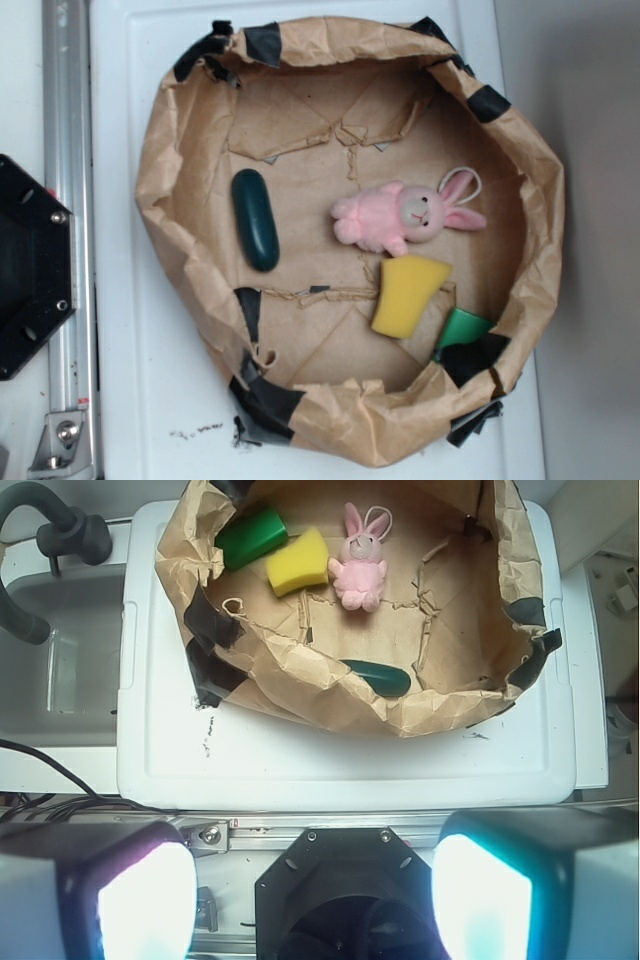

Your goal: Grab the green sponge.

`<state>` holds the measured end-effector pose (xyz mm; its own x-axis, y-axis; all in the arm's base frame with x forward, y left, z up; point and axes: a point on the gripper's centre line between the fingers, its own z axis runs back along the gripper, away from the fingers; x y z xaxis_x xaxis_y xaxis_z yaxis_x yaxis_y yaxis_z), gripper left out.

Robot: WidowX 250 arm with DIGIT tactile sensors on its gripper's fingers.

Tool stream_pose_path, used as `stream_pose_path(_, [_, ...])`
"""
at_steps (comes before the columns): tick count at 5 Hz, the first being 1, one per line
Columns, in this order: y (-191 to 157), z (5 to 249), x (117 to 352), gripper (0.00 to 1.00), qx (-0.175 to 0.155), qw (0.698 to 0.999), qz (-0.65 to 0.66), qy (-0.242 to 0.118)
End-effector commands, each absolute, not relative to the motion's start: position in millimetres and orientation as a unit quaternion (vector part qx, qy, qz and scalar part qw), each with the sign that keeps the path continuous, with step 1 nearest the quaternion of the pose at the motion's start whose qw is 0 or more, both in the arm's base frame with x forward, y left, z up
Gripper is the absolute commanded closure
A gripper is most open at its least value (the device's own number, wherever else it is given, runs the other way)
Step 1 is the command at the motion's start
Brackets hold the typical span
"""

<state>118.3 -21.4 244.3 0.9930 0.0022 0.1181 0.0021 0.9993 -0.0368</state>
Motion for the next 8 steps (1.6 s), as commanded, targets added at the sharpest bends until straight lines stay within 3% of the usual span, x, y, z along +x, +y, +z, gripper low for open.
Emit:
stream_pose_path(1, [-21.4, 244.3, 118.3, 0.00, -0.018, 0.998, 0.000, -0.059])
stream_pose_path(2, [-9.4, 209.3, 155.8, 0.00, -0.035, 0.997, 0.068, -0.026])
stream_pose_path(3, [-0.1, 182.4, 200.0, 0.00, -0.030, 0.978, 0.190, -0.079])
stream_pose_path(4, [6.1, 166.1, 225.1, 0.00, -0.032, 0.952, 0.278, -0.120])
stream_pose_path(5, [-1.9, 138.0, 258.3, 0.00, -0.055, 0.924, 0.349, -0.144])
stream_pose_path(7, [-28.3, 86.6, 306.3, 0.00, -0.023, 0.931, 0.346, -0.112])
stream_pose_path(8, [-25.3, 68.2, 317.3, 0.00, -0.013, 0.933, 0.345, -0.100])
